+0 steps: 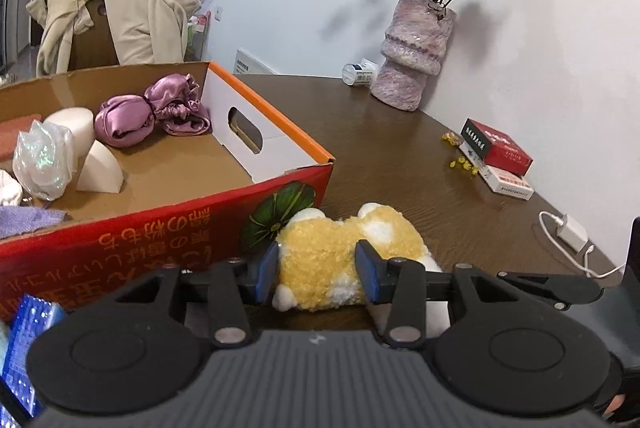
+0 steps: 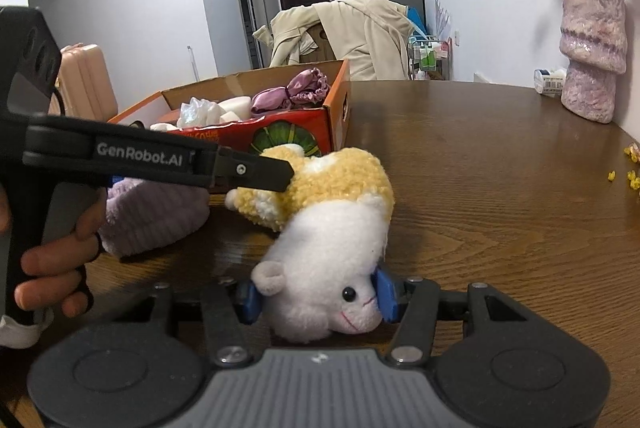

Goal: Organize soft objects
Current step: 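Carry the plush sheep into the box and open the right tool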

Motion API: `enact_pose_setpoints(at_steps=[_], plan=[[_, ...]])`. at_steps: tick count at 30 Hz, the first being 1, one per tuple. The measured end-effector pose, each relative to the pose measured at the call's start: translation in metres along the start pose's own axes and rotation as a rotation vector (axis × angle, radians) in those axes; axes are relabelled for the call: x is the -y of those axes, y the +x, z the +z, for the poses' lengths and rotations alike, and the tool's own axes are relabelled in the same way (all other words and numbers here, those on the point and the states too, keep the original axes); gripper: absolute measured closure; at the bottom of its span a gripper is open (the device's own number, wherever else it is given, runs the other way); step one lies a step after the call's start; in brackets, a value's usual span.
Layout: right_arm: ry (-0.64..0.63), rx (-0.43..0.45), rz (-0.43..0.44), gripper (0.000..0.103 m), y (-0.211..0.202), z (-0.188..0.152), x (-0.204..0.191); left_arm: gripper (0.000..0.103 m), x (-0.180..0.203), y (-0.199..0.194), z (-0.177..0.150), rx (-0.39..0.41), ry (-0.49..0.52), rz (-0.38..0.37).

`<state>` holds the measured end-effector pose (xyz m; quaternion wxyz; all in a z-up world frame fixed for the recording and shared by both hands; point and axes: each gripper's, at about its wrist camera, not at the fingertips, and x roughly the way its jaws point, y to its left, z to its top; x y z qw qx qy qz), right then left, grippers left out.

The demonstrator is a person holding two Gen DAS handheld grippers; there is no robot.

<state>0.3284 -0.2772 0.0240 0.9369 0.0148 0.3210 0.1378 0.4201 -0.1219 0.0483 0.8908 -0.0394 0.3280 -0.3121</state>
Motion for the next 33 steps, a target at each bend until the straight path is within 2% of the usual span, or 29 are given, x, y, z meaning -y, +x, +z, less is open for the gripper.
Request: enact_pose_setpoints(at_steps=[3, 8, 10, 15, 19, 22, 24, 26, 30, 33], plan=[[-0.043, 0.012, -0.054, 0.055, -0.008, -0.005, -0.014, 0.067, -0.002, -0.006, 0.003, -0.018, -0.034, -0.037], [-0.034, 0.049, -0.157, 0.056, -0.047, 0.006, -0.044, 0.068, 0.001, -0.035, 0.019, 0.036, -0.055, -0.143], [-0.015, 0.078, -0.168, 0.056, -0.059, 0.02, -0.055, 0.069, 0.0, -0.048, 0.027, 0.062, -0.059, -0.145], [-0.079, 0.133, -0.123, 0.056, -0.065, 0.067, -0.09, 0.068, -0.029, -0.099, 0.049, 0.195, -0.106, -0.116], [-0.132, 0.117, -0.03, 0.055, -0.042, 0.114, -0.108, 0.069, -0.075, -0.118, 0.075, 0.23, -0.161, -0.102], [-0.174, 0.084, -0.019, 0.055, -0.011, 0.14, -0.118, 0.069, -0.118, -0.104, 0.095, 0.19, -0.256, -0.119], [-0.215, 0.062, -0.022, 0.055, 0.013, 0.153, -0.121, 0.069, -0.137, -0.089, 0.106, 0.171, -0.298, -0.11], [-0.218, 0.012, -0.027, 0.055, 0.04, 0.164, -0.115, 0.069, -0.148, -0.064, 0.116, 0.117, -0.322, -0.084], [-0.25, -0.095, -0.038, 0.055, 0.085, 0.169, -0.094, 0.069, -0.147, -0.018, 0.119, 0.016, -0.27, 0.002], [-0.262, -0.145, -0.073, 0.054, 0.115, 0.166, -0.078, 0.068, -0.147, 0.017, 0.118, -0.049, -0.274, 0.049]])
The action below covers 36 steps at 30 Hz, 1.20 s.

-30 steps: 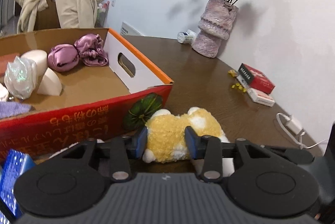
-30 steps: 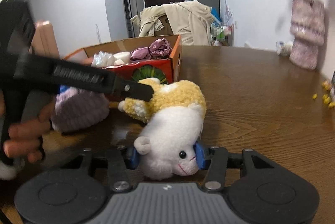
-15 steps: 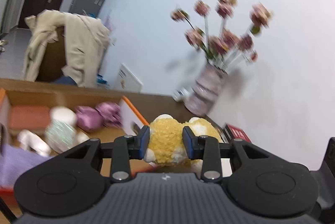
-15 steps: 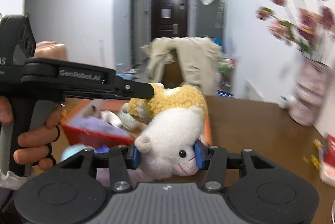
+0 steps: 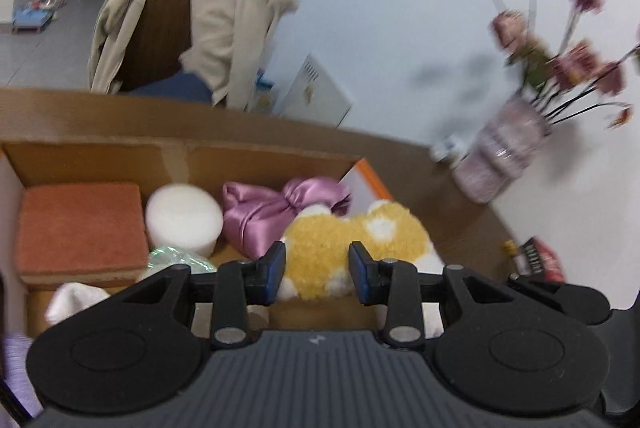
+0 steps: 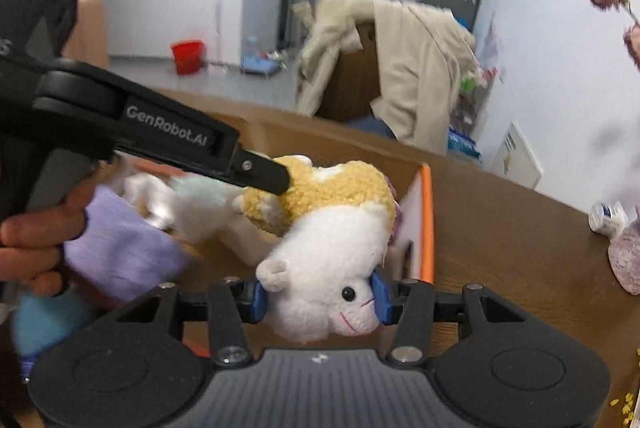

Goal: Organize soft objects
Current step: 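Carry the plush sheep into the box and open the right tool, then move both tools back toward the remaining items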

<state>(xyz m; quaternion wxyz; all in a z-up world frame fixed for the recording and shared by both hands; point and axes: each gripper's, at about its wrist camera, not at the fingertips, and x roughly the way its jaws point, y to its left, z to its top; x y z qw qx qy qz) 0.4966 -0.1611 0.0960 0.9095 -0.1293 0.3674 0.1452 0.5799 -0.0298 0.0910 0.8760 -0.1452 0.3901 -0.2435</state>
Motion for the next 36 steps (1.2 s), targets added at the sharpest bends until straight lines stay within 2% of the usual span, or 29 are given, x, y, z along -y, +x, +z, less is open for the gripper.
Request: enact_pose_setpoints(at_steps=[3, 5, 6, 9, 12, 16, 18, 20, 23, 25, 29, 32, 34, 36], plan=[[-0.025, -0.055, -0.021, 0.051, 0.023, -0.005, 0.01, 0.068, -0.001, 0.018, -0.006, -0.044, 0.02, 0.035], [-0.064, -0.035, 0.026, 0.037, 0.025, -0.012, 0.009, 0.061, -0.001, 0.017, -0.008, -0.049, 0.027, -0.005], [-0.073, -0.028, 0.048, 0.037, 0.023, -0.017, 0.009, 0.055, 0.001, 0.016, -0.01, -0.047, 0.05, -0.009], [-0.047, -0.002, 0.047, 0.037, 0.017, -0.025, 0.009, 0.054, 0.01, 0.019, -0.016, -0.063, 0.11, 0.051], [-0.018, -0.018, 0.026, 0.036, 0.01, -0.029, 0.006, 0.054, 0.015, 0.02, -0.023, -0.061, 0.144, 0.054], [0.006, -0.016, 0.015, 0.035, 0.005, -0.03, 0.008, 0.054, 0.021, 0.003, -0.023, -0.032, 0.132, 0.041], [0.025, -0.01, 0.027, 0.035, 0.0, -0.027, 0.01, 0.054, 0.025, -0.017, -0.022, 0.002, 0.143, 0.048], [0.03, 0.022, 0.0, 0.033, -0.019, -0.021, 0.011, 0.054, 0.029, -0.045, -0.023, 0.043, 0.161, 0.05], [0.041, 0.111, -0.02, 0.021, -0.064, -0.018, 0.005, 0.047, 0.035, -0.1, -0.034, 0.139, 0.221, 0.094], [0.048, 0.156, -0.032, 0.019, -0.094, -0.025, -0.002, 0.039, 0.036, -0.135, -0.05, 0.198, 0.259, 0.123], [0.091, 0.225, -0.038, 0.017, -0.15, -0.054, -0.023, 0.032, 0.034, -0.199, -0.097, 0.275, 0.291, 0.174], [0.14, 0.294, -0.038, 0.015, -0.191, -0.089, -0.04, 0.025, 0.029, -0.238, -0.139, 0.325, 0.297, 0.221], [0.171, 0.336, -0.038, 0.012, -0.212, -0.113, -0.053, 0.02, 0.023, -0.255, -0.168, 0.33, 0.272, 0.226], [0.19, 0.374, -0.045, 0.009, -0.231, -0.142, -0.069, 0.02, 0.018, -0.268, -0.197, 0.315, 0.253, 0.238]])
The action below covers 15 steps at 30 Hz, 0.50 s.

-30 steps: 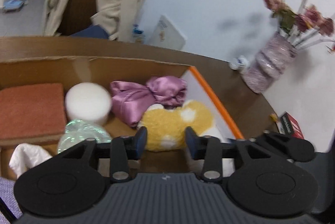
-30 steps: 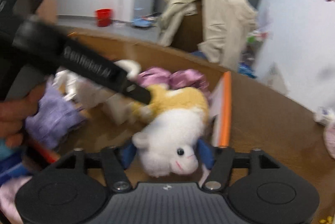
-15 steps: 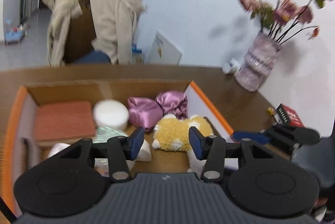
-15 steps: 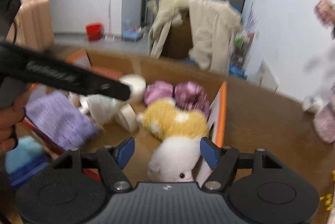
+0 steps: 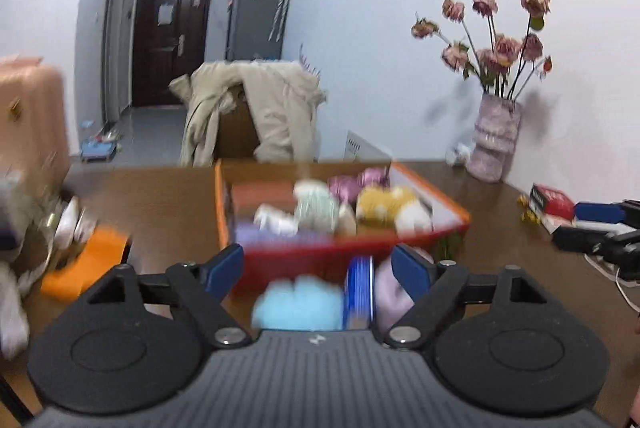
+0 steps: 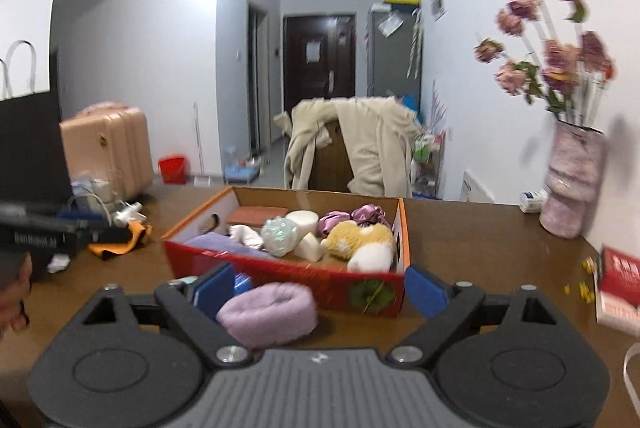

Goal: Organize soft objects
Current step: 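Move both tools back toward the remaining items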

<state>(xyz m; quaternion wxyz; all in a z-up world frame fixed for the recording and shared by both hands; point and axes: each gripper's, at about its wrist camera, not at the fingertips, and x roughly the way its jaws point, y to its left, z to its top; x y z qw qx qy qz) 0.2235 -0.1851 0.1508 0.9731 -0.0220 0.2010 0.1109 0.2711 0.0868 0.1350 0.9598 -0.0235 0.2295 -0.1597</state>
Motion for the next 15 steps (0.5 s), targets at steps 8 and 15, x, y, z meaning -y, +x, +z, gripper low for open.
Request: enact_pose_setpoints(at_steps=[8, 15], plan=[[-0.064, -0.009, -0.044, 0.007, -0.068, -0.079, -0.037, 0.013, 0.025, -0.058, -0.095, -0.079, -0.056, -0.027], [-0.014, -0.031, -0.014, 0.007, -0.083, -0.099, -0.039, 0.013, 0.037, -0.066, -0.113, -0.098, -0.094, -0.042]])
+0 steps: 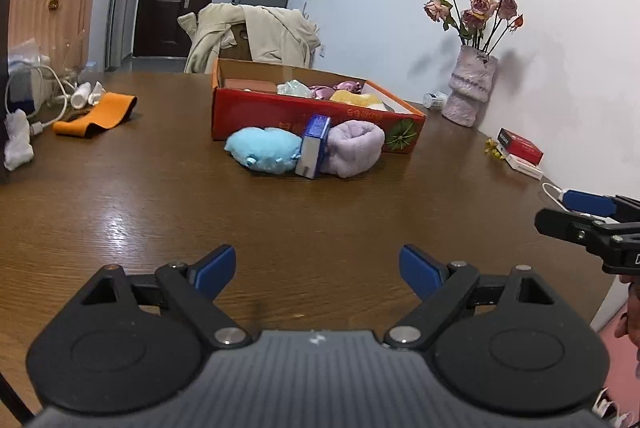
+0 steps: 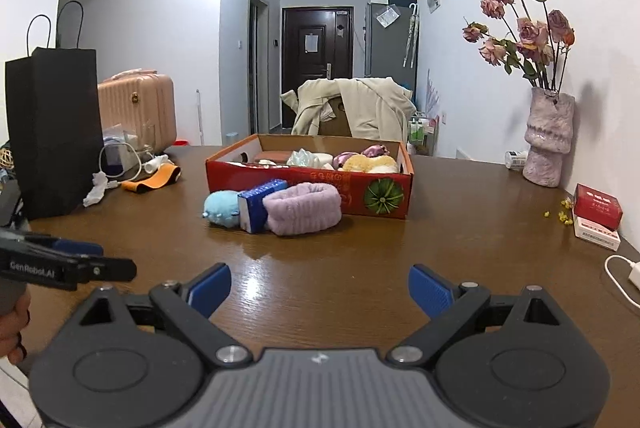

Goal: Organize soft objects
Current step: 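Move both tools back toward the remaining items, then grasp the lavender towel roll with the right tool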

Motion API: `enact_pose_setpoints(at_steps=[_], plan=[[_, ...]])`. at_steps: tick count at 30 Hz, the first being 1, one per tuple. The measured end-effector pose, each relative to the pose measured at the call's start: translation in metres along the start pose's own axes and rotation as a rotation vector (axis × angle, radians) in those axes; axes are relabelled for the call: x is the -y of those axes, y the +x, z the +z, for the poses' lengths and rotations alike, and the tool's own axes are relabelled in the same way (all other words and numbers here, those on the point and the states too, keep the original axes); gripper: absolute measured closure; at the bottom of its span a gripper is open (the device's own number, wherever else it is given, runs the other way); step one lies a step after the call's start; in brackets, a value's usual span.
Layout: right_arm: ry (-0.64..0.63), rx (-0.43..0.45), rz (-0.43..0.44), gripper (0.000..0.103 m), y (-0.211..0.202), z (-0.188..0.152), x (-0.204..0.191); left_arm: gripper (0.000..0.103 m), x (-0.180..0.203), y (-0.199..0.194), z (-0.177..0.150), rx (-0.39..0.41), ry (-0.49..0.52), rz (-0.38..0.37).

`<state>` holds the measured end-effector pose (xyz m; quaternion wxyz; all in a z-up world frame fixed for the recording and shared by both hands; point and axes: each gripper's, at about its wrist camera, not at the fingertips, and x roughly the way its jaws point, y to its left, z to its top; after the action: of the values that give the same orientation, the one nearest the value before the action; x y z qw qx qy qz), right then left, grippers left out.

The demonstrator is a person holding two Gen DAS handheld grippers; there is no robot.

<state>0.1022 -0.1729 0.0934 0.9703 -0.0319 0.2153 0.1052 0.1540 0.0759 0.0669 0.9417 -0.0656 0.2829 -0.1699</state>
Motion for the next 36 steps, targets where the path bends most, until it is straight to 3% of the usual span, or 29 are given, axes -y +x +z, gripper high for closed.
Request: enact_pose_setpoints(at_steps=[2, 4, 7, 9, 15, 22, 24, 26, 30, 33, 34, 35, 36], plan=[[0.012, 0.006, 0.005, 0.008, 0.004, 0.0, 0.0, 0.019, 0.001, 0.009, 0.005, -0.009, -0.008, 0.017], [0.035, 0.01, 0.001, 0.009, 0.011, 0.001, 0.004, 0.035, 0.004, 0.021, 0.014, -0.017, -0.032, -0.001], [0.077, -0.001, -0.017, 0.014, 0.029, 0.005, 0.015, 0.055, 0.016, 0.054, 0.033, -0.058, -0.073, -0.138], [0.097, -0.025, -0.029, 0.019, 0.043, 0.011, 0.024, 0.056, 0.028, 0.084, 0.052, -0.087, -0.077, -0.161], [0.16, -0.042, 0.013, 0.026, 0.098, 0.048, 0.056, 0.058, 0.034, 0.158, 0.096, -0.113, -0.08, -0.089], [0.216, -0.149, 0.163, 0.047, 0.213, 0.08, 0.074, 0.057, 0.02, 0.197, 0.097, -0.201, -0.126, -0.07], [0.208, -0.174, 0.196, 0.055, 0.241, 0.08, 0.072, 0.056, 0.019, 0.196, 0.096, -0.187, -0.114, -0.072], [0.208, -0.206, 0.226, 0.087, 0.262, 0.077, 0.072, 0.055, 0.02, 0.191, 0.097, -0.159, -0.096, -0.086], [0.178, -0.206, 0.267, 0.091, 0.254, 0.07, 0.077, 0.051, 0.024, 0.182, 0.095, -0.128, -0.09, -0.099], [0.13, -0.205, 0.256, 0.091, 0.218, 0.055, 0.08, 0.048, 0.031, 0.169, 0.079, -0.165, -0.029, -0.141], [0.124, -0.218, 0.249, 0.087, 0.203, 0.045, 0.08, 0.046, 0.032, 0.163, 0.072, -0.176, -0.022, -0.167], [0.126, -0.235, 0.229, 0.071, 0.191, 0.036, 0.082, 0.045, 0.032, 0.154, 0.066, -0.183, -0.026, -0.208], [0.134, -0.257, 0.207, 0.062, 0.177, 0.027, 0.083, 0.042, 0.032, 0.15, 0.062, -0.188, -0.035, -0.226]])
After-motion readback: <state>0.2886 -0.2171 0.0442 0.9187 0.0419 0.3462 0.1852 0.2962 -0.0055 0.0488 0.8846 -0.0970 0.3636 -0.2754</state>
